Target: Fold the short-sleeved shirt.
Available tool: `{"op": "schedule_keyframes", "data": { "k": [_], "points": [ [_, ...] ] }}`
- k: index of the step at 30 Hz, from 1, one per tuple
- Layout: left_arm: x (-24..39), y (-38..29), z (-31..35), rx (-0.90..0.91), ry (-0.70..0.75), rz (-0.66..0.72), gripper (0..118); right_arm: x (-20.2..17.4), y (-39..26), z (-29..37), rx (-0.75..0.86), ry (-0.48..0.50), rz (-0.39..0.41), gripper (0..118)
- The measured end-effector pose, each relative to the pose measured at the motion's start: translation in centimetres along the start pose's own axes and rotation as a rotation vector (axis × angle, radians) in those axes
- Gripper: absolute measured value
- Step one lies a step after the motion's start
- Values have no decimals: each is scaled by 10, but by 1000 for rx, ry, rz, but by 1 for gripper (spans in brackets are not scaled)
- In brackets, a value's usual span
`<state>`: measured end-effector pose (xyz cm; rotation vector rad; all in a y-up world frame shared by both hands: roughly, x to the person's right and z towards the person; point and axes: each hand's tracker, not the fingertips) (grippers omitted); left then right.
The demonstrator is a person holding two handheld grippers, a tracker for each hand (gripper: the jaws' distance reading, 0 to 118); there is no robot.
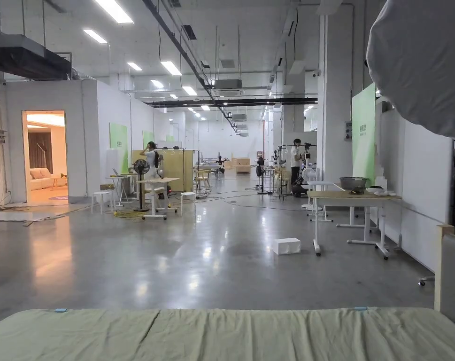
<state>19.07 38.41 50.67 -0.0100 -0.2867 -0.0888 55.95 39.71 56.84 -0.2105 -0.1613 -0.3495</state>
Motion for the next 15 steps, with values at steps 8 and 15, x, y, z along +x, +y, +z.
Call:
{"op": "schedule_keyframes", "data": {
  "k": [8,15],
  "points": [
    [2,15,15,114,6,-8,118,9,-3,18,372,169,221,118],
    [3,16,18,156,21,15,118,9,-14,10,269,172,243,118]
  ]
}}
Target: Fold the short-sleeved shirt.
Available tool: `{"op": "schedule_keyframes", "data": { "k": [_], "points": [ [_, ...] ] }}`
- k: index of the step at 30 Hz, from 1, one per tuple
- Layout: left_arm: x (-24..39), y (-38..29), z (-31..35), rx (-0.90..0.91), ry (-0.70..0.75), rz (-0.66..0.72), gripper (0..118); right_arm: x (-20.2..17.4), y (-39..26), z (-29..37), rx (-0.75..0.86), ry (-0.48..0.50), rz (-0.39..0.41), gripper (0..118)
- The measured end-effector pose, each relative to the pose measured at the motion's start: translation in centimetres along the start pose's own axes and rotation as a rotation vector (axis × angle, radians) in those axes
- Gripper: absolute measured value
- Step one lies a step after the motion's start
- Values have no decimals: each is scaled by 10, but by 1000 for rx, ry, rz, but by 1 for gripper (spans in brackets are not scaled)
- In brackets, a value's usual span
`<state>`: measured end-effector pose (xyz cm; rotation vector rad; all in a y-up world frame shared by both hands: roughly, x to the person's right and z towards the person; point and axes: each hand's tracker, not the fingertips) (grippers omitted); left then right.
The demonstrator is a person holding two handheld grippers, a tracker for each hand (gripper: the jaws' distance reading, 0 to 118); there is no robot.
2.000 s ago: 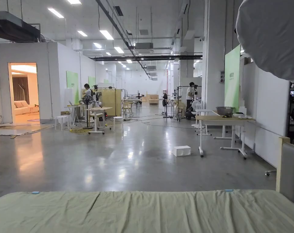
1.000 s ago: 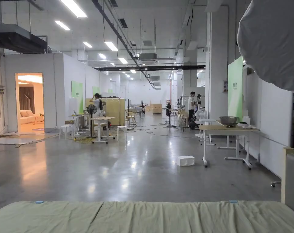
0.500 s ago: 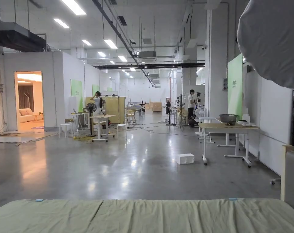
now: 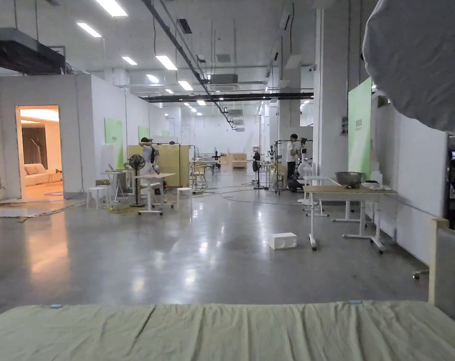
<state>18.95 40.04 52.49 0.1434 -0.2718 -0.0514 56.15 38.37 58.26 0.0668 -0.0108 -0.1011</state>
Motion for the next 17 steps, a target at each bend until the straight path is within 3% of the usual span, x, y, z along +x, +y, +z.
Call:
{"op": "schedule_keyframes", "data": {
  "k": [7,17],
  "points": [
    [2,-1,-2,-11,-7,-12,118,-8,-1,-1,-10,7,60,118],
    [2,-6,-8,-34,-11,-6,118,-5,-3,-3,-27,-9,68,118]
  ]
}}
